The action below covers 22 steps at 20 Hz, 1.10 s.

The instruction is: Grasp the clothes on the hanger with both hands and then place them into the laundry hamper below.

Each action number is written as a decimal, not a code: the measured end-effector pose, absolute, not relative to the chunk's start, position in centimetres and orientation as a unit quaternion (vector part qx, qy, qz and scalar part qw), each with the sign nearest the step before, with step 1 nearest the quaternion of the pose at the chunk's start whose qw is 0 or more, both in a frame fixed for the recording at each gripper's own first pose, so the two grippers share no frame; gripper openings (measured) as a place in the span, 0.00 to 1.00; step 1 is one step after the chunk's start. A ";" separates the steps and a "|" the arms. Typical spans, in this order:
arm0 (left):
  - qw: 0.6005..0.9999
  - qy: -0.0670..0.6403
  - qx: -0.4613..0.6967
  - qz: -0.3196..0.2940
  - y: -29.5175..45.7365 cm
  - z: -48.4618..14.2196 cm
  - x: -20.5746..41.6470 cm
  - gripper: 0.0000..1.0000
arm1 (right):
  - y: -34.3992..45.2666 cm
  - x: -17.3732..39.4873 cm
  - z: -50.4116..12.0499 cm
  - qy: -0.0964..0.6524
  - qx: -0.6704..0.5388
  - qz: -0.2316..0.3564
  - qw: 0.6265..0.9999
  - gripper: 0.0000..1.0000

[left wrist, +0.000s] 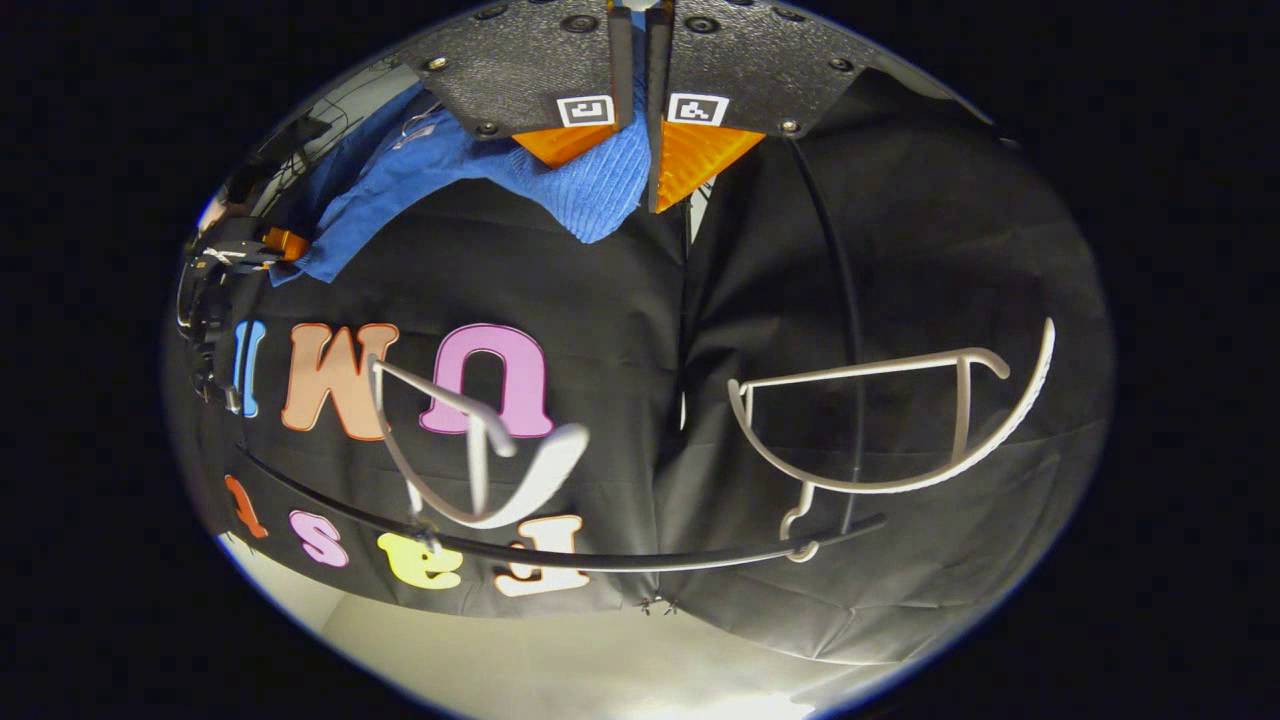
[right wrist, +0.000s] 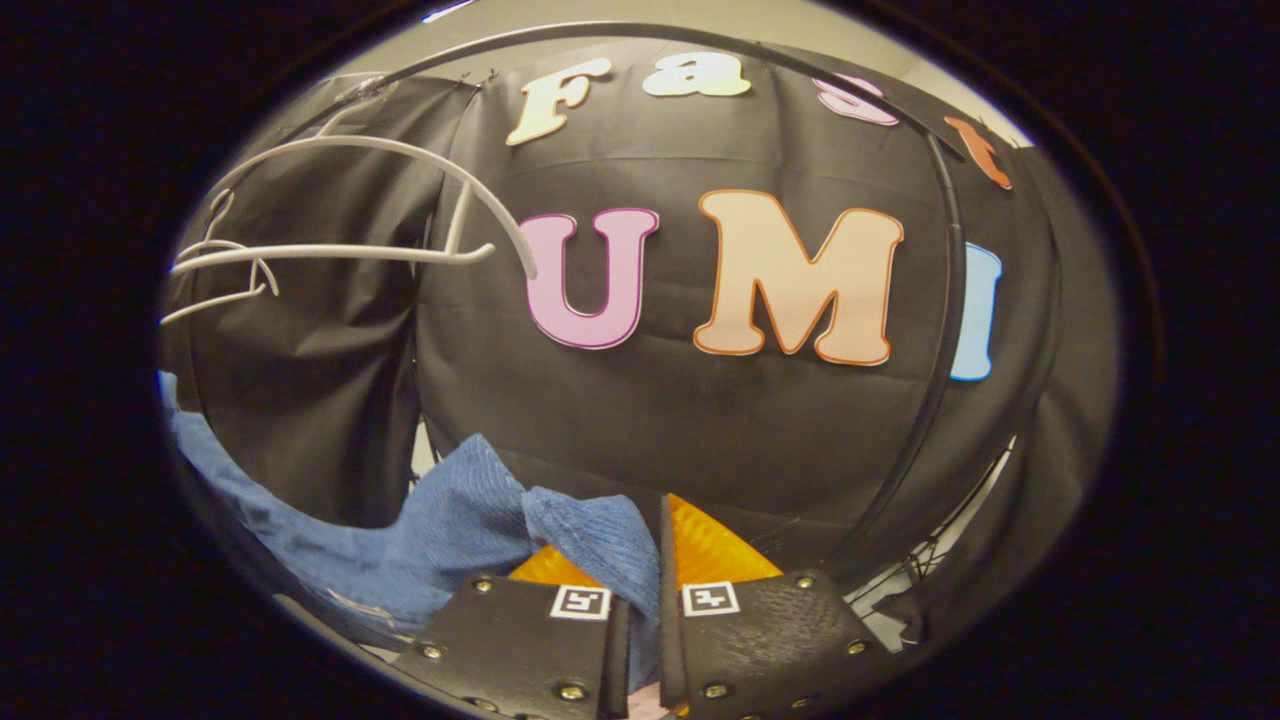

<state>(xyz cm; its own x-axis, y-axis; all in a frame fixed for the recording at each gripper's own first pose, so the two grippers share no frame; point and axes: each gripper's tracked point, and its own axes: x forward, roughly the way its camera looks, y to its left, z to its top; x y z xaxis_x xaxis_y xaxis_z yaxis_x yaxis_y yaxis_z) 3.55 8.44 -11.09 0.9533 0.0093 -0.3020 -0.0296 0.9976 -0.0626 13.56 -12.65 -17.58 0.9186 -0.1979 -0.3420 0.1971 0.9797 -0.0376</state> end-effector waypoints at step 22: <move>0.964 0.057 -0.066 -0.252 -13.7 -3.7 8.5 0.06 | -8.7 9.4 -3.6 0.086 0.052 -0.040 0.994 0.13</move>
<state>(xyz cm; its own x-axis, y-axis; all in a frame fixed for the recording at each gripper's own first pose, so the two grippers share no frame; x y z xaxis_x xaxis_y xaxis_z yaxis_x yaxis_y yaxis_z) 8.52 -13.70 -3.69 0.8660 -0.4941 -0.0766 0.4791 0.8639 -0.1554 9.41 -8.65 -3.58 0.9821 -0.0704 -0.1747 0.0881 0.9915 0.0957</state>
